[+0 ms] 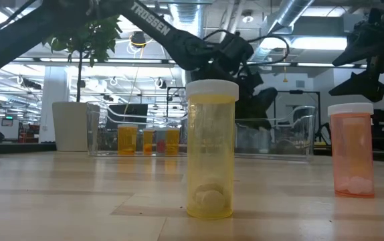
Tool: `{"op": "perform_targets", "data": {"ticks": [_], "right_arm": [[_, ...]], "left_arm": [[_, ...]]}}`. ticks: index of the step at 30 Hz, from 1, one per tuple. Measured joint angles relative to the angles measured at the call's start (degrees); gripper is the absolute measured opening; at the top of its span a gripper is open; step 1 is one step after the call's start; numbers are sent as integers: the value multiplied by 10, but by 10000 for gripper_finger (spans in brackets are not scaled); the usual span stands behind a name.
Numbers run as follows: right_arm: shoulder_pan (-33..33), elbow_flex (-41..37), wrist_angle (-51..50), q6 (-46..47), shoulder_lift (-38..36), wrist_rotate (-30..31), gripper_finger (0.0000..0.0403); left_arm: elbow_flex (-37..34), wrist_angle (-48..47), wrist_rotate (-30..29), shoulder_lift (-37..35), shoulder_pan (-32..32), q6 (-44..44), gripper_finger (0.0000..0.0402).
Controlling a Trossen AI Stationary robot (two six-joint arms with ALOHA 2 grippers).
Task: Pick and place medicine bottles into bin by pill shape (circle, oval)
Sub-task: Put the green tablet bottle into the right transparent bin, then put the small orange tablet bottle into the right transparent bin
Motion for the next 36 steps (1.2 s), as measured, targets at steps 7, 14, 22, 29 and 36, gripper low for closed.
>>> {"op": "perform_targets", "data": {"ticks": [7, 14, 22, 29, 36], "right_arm": [[0, 0, 0, 0, 0, 0, 333], [0, 0, -5, 0, 0, 0, 333], [0, 0, -14, -1, 0, 0, 333], [0, 0, -15, -1, 0, 0, 333], [0, 0, -15, -1, 0, 0, 333]], "left_arm": [[1, -15, -5, 3, -4, 8, 108], [0, -15, -7, 3, -5, -2, 124], [14, -38, -24, 4, -6, -2, 193], [74, -94, -51, 4, -6, 31, 225], [193, -237, -25, 4, -10, 57, 227]]}}
